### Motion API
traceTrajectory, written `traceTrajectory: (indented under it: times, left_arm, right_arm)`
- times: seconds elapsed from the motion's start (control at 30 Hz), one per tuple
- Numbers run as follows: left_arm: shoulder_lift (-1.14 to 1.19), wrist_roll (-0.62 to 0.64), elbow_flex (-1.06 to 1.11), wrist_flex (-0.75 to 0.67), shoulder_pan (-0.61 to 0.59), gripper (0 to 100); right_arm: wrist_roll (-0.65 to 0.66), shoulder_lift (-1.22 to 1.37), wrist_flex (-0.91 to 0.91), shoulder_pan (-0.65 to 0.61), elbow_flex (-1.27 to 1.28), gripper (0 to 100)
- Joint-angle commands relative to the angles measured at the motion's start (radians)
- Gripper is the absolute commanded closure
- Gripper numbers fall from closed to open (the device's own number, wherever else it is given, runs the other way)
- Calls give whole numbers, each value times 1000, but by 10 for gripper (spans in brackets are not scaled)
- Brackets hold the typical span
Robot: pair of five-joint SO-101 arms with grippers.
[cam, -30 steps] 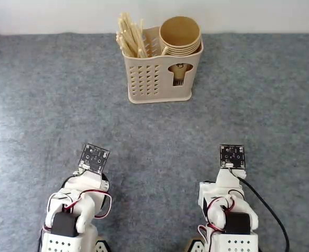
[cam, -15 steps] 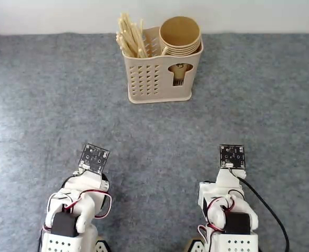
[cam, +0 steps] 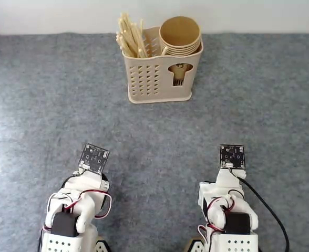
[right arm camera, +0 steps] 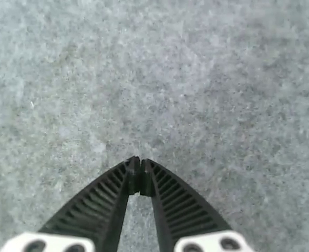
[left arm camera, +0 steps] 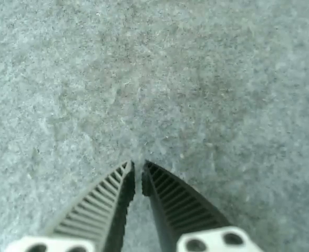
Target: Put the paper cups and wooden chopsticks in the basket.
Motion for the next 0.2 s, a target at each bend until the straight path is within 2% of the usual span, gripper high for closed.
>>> traceTrajectory:
  times: [0.0,0.17]
  left_arm:
    - [-9,-8,-12,5,2,977]
    - [-9,-8,-12,5,2,977]
  right_arm:
    - [-11,-10,4,8,17,987]
    - [-11,-10,4,8,17,987]
